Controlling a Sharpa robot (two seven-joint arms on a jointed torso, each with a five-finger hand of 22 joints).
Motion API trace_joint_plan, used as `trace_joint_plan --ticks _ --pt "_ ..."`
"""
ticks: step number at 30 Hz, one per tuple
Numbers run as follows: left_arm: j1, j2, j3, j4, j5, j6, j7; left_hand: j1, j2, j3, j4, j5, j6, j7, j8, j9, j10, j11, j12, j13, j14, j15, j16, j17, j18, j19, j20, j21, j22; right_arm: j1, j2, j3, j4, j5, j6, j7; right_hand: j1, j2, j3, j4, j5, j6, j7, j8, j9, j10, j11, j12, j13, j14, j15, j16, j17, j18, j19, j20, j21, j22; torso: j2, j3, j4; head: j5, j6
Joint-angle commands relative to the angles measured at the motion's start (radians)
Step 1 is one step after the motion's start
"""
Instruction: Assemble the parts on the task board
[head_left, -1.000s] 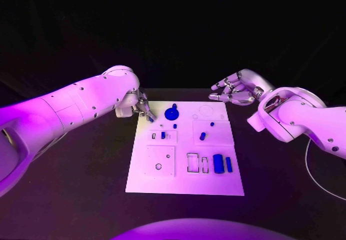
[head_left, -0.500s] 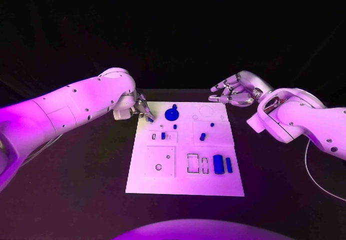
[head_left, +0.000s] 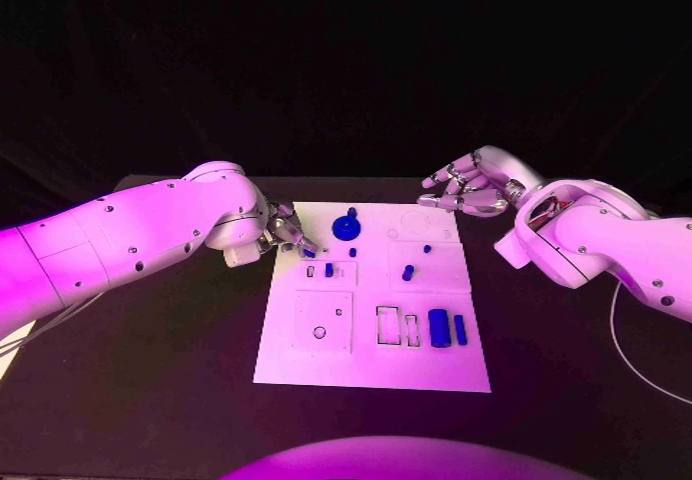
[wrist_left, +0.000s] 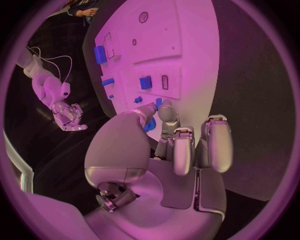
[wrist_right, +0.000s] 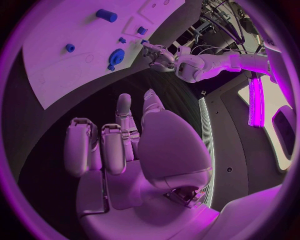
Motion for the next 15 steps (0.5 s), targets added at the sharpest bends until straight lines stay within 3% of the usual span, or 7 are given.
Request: trace_joint_plan --ticks 1,7,15 --pt "-0.008 -0.013 -0.002 0.026 -0.040 -0.043 0.055 -0.003 -0.011 0.147 -0.142 0.003 0.004 -0.003 0.007 0.000 0.007 0.000 0.006 0.004 0.105 0.000 0.003 0.263 0.006 0.051 -0.004 0.005 0.154 -0.002 0.000 0.000 0.000 0.000 0.018 0.004 0.000 0.010 -0.005 0.000 0.006 0.006 -0.001 0.001 0.001 0.002 0.000 0.001 -0.001 0.065 -0.006 -0.005 0.094 -0.011 -0.007 -0.002 -0.006 -0.001 -0.001 -0.0006 0.0030 0.000 -0.002" --pt "-0.025 -0.021 -0.005 0.040 -0.070 -0.008 0.042 -0.005 -0.020 0.154 -0.149 0.003 0.007 -0.004 0.007 -0.001 0.010 -0.001 0.006 0.005 0.105 0.000 0.003 0.263 0.005 0.052 -0.005 0.007 0.156 -0.005 0.001 0.000 -0.002 0.000 0.021 0.005 0.000 0.010 -0.005 0.000 0.006 0.006 -0.001 0.001 0.001 0.002 0.000 0.001 -0.001 0.065 -0.006 -0.005 0.094 -0.011 -0.007 -0.002 -0.006 -0.001 -0.001 -0.0010 0.0018 0.006 -0.001" --pt "-0.030 -0.021 -0.007 0.043 -0.088 0.028 0.009 -0.005 -0.022 0.158 -0.152 0.003 0.009 -0.005 0.008 -0.002 0.013 -0.002 0.008 0.007 0.105 0.000 0.003 0.263 0.005 0.052 -0.005 0.007 0.156 -0.006 0.001 0.000 -0.002 0.000 0.022 0.006 0.000 0.012 -0.006 0.000 0.007 0.006 -0.001 0.001 0.001 0.002 0.000 0.000 -0.001 0.065 -0.006 -0.005 0.093 -0.011 -0.007 -0.002 -0.007 -0.002 0.001 0.0000 0.0006 0.008 -0.006"
